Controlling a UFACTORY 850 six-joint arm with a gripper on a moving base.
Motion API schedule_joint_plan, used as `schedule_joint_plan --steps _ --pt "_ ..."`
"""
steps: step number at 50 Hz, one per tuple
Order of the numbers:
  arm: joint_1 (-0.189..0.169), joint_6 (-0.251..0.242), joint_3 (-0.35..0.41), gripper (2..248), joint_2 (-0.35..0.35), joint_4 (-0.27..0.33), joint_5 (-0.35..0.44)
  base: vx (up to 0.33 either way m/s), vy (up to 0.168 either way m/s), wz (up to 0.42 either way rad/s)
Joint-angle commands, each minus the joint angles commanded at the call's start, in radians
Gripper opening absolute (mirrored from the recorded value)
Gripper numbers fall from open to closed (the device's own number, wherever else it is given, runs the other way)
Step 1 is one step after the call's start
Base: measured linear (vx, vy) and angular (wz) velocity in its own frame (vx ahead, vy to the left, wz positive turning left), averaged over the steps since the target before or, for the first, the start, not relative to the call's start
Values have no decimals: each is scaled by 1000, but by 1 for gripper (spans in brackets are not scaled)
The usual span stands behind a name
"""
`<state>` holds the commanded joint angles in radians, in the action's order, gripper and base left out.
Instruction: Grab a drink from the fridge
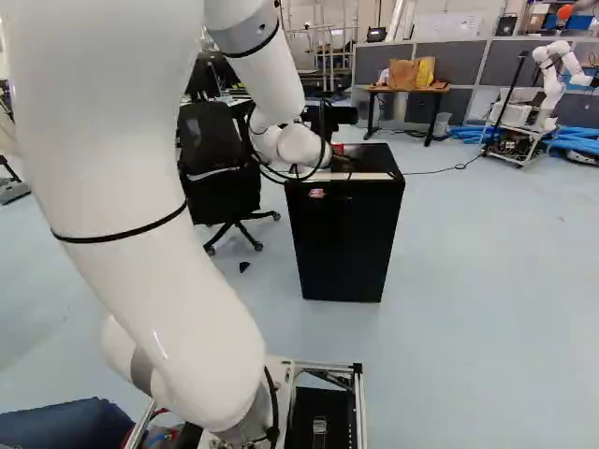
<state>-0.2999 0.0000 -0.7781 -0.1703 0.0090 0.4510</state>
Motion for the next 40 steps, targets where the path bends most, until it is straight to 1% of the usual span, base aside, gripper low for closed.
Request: schedule_joint_plan --steps 23,40 --pt "-8 0 -57 247 -50 114 58 0 0 0" --pt "-13 0 -108 247 -122 178 116 0 0 0"
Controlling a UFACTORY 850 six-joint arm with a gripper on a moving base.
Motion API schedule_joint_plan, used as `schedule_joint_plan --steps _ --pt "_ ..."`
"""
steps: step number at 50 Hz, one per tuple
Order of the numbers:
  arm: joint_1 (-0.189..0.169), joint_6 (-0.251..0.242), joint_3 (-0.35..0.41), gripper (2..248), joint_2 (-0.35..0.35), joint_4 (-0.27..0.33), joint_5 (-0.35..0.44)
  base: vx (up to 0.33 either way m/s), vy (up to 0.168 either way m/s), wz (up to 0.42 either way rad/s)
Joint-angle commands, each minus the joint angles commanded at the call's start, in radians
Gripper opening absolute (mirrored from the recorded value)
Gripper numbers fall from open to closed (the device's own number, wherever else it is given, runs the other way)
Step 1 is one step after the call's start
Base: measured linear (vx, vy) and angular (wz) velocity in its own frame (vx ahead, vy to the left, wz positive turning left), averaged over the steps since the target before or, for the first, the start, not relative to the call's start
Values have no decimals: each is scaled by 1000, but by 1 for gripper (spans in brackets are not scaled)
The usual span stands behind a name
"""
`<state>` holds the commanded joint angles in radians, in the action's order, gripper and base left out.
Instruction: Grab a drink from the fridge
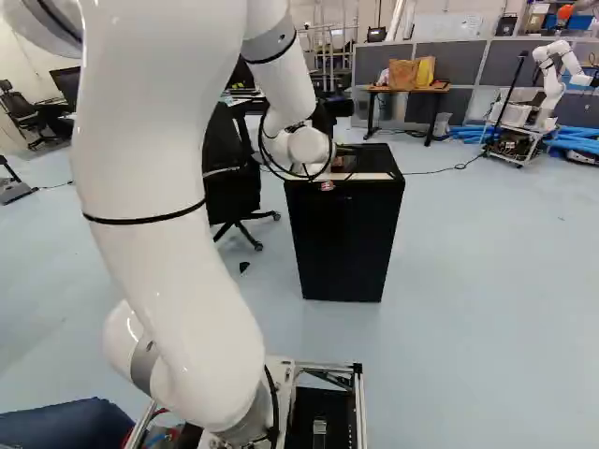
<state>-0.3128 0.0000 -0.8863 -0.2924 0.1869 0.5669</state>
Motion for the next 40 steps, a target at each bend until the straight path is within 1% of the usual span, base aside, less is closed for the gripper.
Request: schedule_joint_plan --steps 26,40 --pt "-8 0 -84 247 -122 71 112 0 0 0" --pt "-16 0 -133 247 -187 77 159 0 0 0"
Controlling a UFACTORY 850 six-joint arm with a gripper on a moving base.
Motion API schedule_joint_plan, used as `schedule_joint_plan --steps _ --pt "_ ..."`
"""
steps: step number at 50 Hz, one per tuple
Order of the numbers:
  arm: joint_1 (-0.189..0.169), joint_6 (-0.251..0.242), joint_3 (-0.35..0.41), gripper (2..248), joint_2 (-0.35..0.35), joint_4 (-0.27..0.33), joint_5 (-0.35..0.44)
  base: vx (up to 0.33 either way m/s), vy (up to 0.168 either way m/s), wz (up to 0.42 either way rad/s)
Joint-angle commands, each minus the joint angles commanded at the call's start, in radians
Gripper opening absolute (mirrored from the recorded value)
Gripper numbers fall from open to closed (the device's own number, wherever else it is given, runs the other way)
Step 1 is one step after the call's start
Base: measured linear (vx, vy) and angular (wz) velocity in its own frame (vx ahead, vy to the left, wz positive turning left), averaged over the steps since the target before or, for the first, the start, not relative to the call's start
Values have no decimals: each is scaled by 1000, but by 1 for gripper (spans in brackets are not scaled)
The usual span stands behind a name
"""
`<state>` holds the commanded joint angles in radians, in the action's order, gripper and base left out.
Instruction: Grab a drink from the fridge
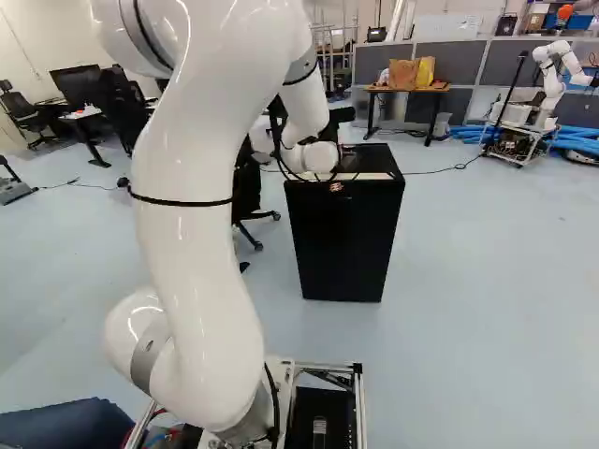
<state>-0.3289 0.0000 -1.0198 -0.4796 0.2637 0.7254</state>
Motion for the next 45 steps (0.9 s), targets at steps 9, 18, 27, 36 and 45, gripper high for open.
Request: schedule_joint_plan --steps 9,18,27,36,45 --pt "-1 0 -31 247 -36 0 5 0 0 0" --pt "5 0 -64 247 -61 0 5 0 0 0" --pt "12 0 -99 247 -87 0 5 0 0 0" --pt "14 0 -117 247 -100 0 5 0 0 0" --pt "14 0 -117 247 -100 0 5 0 0 0"
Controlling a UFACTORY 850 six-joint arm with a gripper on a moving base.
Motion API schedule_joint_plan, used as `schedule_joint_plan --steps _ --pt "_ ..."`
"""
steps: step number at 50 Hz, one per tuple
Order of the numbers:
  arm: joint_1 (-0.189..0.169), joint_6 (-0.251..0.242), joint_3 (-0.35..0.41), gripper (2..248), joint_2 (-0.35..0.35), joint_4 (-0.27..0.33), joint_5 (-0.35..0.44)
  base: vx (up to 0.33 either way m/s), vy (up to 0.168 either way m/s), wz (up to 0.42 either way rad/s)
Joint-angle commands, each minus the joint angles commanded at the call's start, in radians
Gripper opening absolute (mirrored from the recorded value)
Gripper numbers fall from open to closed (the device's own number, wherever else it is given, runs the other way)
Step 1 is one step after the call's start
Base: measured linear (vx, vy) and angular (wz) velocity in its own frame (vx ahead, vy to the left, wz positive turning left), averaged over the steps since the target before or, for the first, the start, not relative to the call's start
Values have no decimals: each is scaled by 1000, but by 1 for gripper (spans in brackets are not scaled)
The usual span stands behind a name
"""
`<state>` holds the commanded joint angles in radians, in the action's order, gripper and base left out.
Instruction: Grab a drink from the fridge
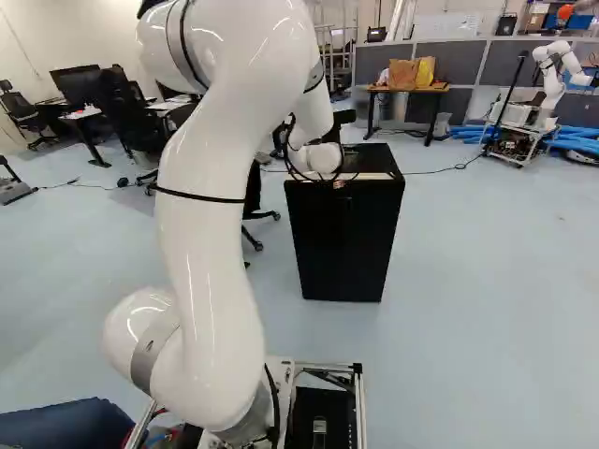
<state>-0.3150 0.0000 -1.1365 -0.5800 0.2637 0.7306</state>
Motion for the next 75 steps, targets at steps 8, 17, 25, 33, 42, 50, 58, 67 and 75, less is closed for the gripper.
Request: schedule_joint_plan --steps 8,17,25,33,42,50,58,67,75 --pt "0 41 0 247 0 0 0 0 0 0" --pt "0 107 0 247 0 0 0 0 0 0" --pt "0 107 0 247 0 0 0 0 0 0" --pt "0 107 0 235 0 0 0 0 0 0" --pt "0 107 0 158 0 0 0 0 0 0" --pt "0 107 0 119 0 0 0 0 0 0" --pt "0 107 0 100 3 0 0 0 0 0" --pt "0 107 2 100 18 0 0 0 0 0" --pt "0 107 2 100 33 0 0 0 0 0"
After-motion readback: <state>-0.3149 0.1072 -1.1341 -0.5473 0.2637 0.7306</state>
